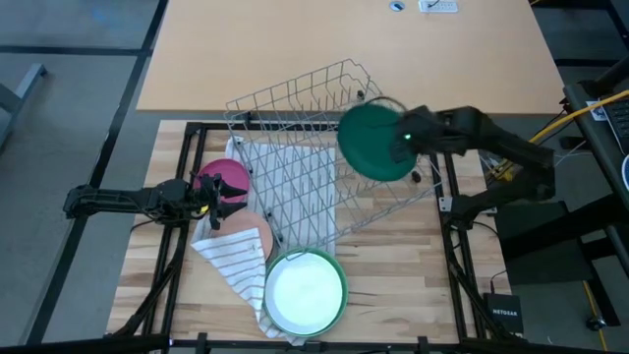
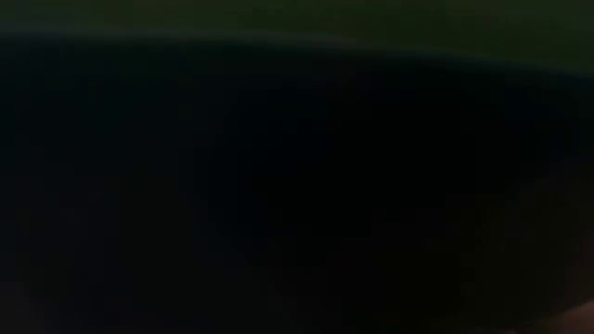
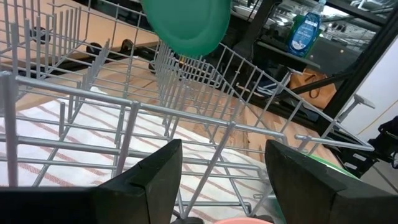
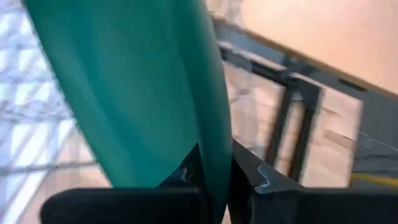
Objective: Sort dishes
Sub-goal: Put the top dark green plate in the dish rack
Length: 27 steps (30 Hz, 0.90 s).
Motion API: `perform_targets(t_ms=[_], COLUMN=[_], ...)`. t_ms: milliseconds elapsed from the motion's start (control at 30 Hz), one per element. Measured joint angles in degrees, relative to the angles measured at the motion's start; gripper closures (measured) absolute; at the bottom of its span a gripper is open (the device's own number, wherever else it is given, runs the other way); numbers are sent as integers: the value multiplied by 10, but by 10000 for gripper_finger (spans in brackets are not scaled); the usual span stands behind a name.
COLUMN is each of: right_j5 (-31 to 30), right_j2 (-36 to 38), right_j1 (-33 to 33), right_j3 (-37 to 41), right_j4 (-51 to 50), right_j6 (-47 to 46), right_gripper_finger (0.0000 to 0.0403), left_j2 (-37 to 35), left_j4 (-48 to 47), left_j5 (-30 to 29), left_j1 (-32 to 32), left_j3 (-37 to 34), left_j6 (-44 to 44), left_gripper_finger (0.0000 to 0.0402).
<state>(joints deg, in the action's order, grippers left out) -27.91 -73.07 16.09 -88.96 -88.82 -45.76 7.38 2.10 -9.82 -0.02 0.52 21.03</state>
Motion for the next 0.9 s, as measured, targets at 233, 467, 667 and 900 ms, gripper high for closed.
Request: perform_targets(t_ms=[233,467,667,900], right_j5=[-14,0,7,32], right_j2=[62,120,157,163], right_j1=[-4,-4,-4,-3], right_j3=[54,55,55,55], right_j4=[-7,-15,-15,-3], right_j6=[-36,-37,-50,-100], right_gripper_finger=[380,379,380,379], left_j2=[0,0,0,0], left_j4=[0,17,186,351], left_j5=[0,-3,-44,-76], left_j1=[0,0,0,0], left_j3=[0,0,0,0], left_j6=[-2,17,65,-66], left_gripper_finger=[183,183,183,183])
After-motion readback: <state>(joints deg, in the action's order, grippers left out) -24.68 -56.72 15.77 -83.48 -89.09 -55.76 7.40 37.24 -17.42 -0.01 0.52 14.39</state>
